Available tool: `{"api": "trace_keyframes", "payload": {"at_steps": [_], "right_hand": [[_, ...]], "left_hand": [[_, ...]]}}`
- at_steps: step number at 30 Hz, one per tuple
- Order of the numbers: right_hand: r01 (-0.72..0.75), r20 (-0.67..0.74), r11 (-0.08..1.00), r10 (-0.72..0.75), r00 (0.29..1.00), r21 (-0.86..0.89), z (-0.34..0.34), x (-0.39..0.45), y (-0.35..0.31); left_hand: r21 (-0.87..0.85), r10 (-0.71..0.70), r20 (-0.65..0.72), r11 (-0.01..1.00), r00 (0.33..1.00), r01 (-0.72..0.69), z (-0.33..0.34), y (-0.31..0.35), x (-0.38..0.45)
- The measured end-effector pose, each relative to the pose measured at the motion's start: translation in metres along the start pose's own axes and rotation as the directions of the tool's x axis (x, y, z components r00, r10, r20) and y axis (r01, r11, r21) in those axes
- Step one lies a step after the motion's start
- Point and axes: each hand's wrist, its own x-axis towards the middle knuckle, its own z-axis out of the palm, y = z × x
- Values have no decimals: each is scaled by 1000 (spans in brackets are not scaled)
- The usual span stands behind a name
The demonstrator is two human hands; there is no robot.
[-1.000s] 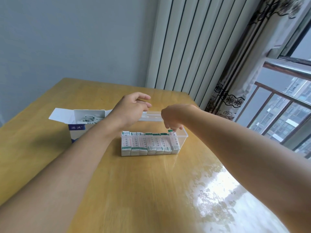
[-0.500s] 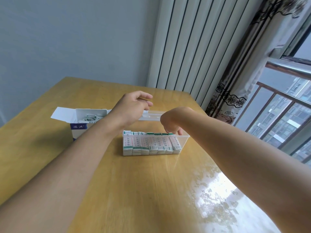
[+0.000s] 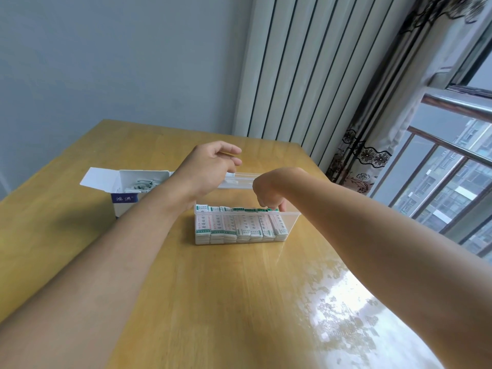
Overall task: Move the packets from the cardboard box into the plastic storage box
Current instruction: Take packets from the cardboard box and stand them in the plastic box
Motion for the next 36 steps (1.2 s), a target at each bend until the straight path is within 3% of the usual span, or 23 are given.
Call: {"api": "trace_keyframes", "payload": {"at_steps": [21,28,33,36], "right_hand": [[-24,24,1000,24,999,-2,1,-1,3],[-15,-8,993,16,1000,115,-23,-34,1],[102,-232,982,-63,971,161,-64,-64,-13],[206,-487,959,-87,869,196,-85,-68,-37]], "left_hand": [[-4,8,1,1000,1000,-8,-2,-3,2],[-85,47,-63,995,997,-53,-14,-1,5],[-185,89,-269,972,959,-142,-45,11,0],[-136,79,-375,981,924,-139,-70,5,-6]]}}
